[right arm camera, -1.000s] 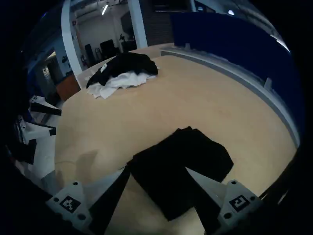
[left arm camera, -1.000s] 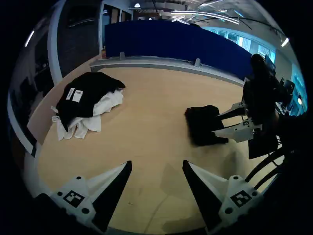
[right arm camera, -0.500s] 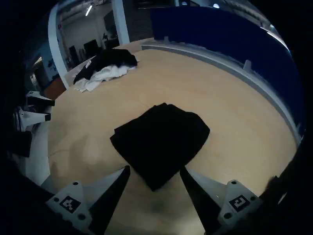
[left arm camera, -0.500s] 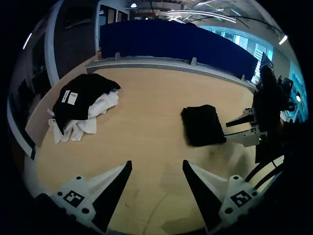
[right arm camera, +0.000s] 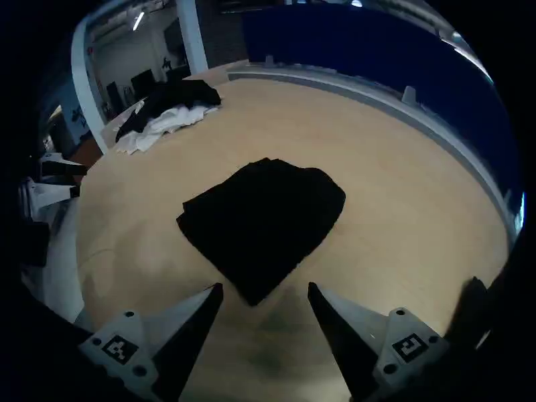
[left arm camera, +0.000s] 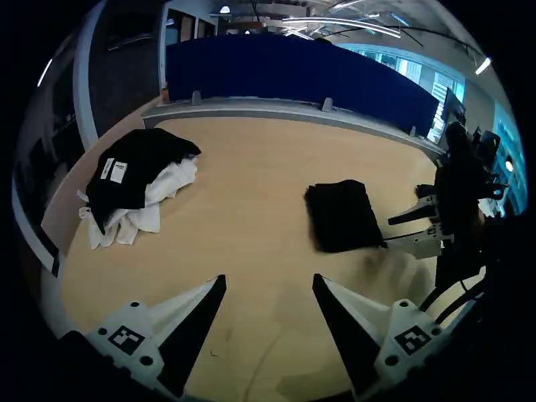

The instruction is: Fold towel

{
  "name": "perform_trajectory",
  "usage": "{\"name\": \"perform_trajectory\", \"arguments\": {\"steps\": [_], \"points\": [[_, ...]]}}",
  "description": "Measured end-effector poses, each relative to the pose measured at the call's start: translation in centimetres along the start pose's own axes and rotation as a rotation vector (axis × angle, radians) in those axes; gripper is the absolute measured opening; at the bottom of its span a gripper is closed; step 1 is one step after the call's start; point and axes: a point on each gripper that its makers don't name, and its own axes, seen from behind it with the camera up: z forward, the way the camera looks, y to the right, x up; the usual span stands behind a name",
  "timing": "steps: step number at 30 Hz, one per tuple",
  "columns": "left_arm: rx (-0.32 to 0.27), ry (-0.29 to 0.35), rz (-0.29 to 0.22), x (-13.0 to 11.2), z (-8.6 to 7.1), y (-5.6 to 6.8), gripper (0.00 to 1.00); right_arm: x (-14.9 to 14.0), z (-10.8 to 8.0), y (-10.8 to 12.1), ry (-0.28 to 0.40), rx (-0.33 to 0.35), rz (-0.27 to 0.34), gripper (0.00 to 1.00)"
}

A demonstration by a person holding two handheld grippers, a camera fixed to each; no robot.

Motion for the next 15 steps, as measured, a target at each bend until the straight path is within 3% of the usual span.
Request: {"name": "perform_trajectory", "arguments": {"steps": [3, 15], "points": [[0.0, 0.001, -0.002, 0.1, -0.1, 0.1, 0.96, -0.2, 0.4, -0.1, 0.003, -0.007, 0.008, 0.93], [0.006, 0.0, -0.008, -0.4, -0.3, -0.3, 0.96, -1.4, 1.4, -0.7, -0.005, -0.022, 0.012, 0.57]]}}
